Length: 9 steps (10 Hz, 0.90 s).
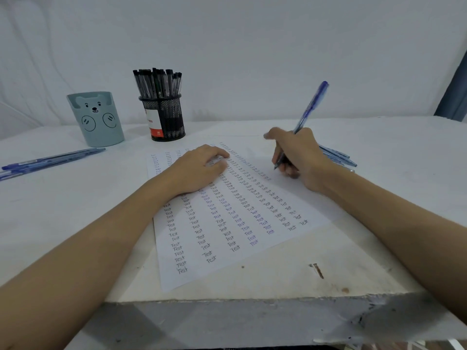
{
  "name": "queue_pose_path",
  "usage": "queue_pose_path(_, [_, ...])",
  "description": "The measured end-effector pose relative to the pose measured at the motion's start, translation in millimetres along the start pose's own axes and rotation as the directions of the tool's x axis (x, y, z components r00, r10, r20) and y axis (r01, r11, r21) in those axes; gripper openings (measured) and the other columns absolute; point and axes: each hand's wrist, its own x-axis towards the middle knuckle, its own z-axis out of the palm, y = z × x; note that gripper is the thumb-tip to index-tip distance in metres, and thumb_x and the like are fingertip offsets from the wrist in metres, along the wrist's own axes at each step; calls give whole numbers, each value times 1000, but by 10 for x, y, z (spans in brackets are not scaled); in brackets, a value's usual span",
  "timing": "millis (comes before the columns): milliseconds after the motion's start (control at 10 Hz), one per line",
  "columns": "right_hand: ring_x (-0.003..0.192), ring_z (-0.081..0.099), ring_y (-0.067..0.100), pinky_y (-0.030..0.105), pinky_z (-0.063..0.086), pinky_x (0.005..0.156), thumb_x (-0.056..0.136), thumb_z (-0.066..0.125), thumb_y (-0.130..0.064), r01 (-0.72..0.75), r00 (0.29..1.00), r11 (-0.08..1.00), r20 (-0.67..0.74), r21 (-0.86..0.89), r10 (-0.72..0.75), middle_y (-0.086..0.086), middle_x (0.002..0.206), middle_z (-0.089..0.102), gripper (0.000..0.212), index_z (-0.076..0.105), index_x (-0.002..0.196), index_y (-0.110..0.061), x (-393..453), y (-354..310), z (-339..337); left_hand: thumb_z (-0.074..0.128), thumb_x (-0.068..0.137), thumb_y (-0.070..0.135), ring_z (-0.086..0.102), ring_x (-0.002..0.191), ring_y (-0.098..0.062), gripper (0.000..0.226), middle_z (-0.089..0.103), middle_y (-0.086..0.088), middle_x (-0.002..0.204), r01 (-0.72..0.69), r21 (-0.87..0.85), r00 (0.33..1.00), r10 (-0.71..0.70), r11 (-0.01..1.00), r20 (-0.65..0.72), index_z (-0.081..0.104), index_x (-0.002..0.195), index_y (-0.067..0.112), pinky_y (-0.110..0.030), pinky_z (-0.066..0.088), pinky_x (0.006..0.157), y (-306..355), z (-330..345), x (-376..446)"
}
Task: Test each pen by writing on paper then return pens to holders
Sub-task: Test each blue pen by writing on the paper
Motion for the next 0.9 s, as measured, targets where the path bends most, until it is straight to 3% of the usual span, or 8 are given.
queue_pose_path(200, [27,21,12,12,19,35,98,46,-33,-44,993,998,112,43,39,-2,30,34,35,29,73,-15,13,-64,-114,43,98,33,39,126,-10,33,46,7,136,-3,-11,1000,2,1000,-4,52,129,26,-22,28,98,10,-5,-11])
queue_pose_path(400, [27,30,14,15,24,36,103,33,-33,-104,987,967,142,232,73,2,34,43,29,45,89,-11,-12,-124,-143,42,98,34,39,127,-10,34,45,8,138,0,4,1000,0,1000,6,51,130,27,-21,27,97,10,-10,-13])
queue_pose_path(500, [38,46,13,20,36,43,101,39,-20,-167,960,939,266,300,86,3,53,53,27,55,82,-9,-23,-148,-185,42,98,34,39,127,-9,34,45,7,138,1,2,1000,-1,1000,9,50,130,27,-21,27,97,12,-11,-12])
queue_pose_path(700, [40,23,7,15,22,36,99,40,-29,-262,925,825,373,500,68,-4,54,37,35,66,98,-6,34,-183,-278,42,98,33,39,127,-10,35,45,6,138,-3,10,1000,3,1000,10,50,131,26,-20,26,95,17,-15,-16])
queue_pose_path(800, [40,23,8,15,21,36,96,49,-28,-203,952,862,300,464,63,-3,55,39,27,68,93,-9,52,-200,-357,41,98,34,39,126,-10,34,45,6,137,-8,12,1000,8,1000,9,50,131,25,-20,26,95,11,-12,-15])
queue_pose_path(900, [41,29,10,17,27,40,91,59,-24,-11,997,961,73,278,-10,0,60,44,19,71,89,-10,87,-194,-408,41,99,33,39,126,-10,35,45,6,137,-7,9,1000,7,1000,7,50,131,25,-20,26,94,10,-12,-12])
